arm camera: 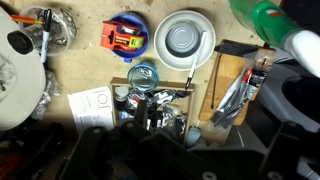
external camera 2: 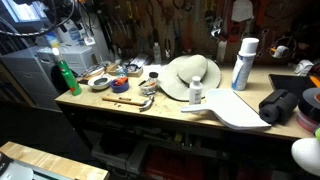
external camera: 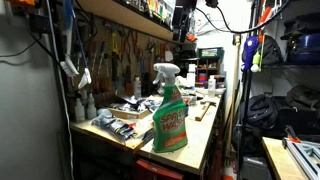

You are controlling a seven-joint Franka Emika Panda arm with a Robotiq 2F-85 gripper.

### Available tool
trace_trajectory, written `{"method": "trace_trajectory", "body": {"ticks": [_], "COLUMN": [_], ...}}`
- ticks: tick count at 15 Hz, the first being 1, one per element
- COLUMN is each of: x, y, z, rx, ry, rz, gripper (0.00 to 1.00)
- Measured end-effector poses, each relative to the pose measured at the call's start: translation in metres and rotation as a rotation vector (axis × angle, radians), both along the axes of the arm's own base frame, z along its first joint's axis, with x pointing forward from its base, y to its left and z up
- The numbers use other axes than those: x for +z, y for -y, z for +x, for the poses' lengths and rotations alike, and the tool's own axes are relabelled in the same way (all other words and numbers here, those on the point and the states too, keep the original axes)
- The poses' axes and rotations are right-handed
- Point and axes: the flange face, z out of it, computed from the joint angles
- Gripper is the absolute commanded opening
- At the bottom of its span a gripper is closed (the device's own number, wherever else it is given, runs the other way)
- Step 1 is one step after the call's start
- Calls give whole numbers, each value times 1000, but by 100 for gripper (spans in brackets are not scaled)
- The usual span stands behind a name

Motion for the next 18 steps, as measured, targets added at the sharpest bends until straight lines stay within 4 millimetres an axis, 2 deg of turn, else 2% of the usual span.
{"method": "trace_trajectory", "body": {"ticks": [14, 16, 18], "x": [0, -2, -8], "y": [1, 11, 30], "z": [0, 2, 5], "rx": [-8, -93, -206], "ry": [0, 4, 10], "rz": [2, 6, 10], "gripper": [100, 100, 100]}}
